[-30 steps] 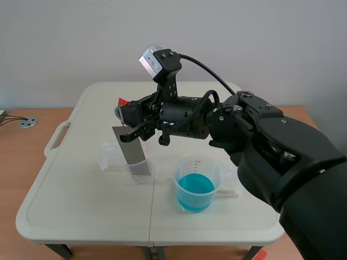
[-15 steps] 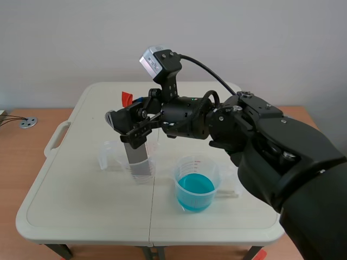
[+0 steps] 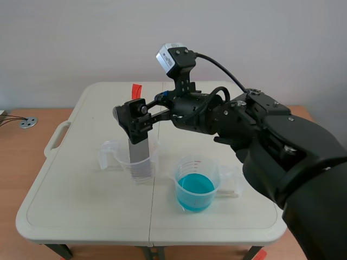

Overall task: Hold the metal plate by the orange handle, dip it into the blue solution, take it out and point at it, then put the plate back in the beaker on the left.
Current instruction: 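Return to the home posture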

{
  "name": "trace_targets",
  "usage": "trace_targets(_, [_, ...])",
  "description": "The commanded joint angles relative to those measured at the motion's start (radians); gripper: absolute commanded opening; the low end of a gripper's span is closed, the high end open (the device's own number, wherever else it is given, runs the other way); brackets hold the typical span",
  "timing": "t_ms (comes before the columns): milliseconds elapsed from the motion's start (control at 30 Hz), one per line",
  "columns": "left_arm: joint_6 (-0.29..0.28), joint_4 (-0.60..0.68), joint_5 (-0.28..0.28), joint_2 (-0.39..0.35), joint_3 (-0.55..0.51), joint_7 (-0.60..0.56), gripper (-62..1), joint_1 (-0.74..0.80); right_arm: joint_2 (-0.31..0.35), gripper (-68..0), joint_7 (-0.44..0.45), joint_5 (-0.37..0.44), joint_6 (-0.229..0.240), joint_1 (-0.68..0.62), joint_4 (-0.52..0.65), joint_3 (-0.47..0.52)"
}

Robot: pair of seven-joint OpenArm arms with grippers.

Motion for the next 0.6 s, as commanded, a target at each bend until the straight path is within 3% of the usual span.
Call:
trace_targets(0, [-0.001,0.013,-0.001,0.000,-0.003,-0.006,1.4,-0.003,0.016,-1.0,0.011,0.011,0.003,0.028,0.008,0.001])
trace_targets(333, [-0.002,0.014,-0.002,0.000,-0.003,-0.018,1.4,-0.003,0.095,-1.0,0.042,0.015,0.003,0.024,0.038,0.001])
trace_targets(567, [0.007,0.016,0.014,-0.009,-0.015,-0.043,1.4,-0.068,0.169,-1.0,0.072,0.015,0.000,-0.021,0.128,0.015])
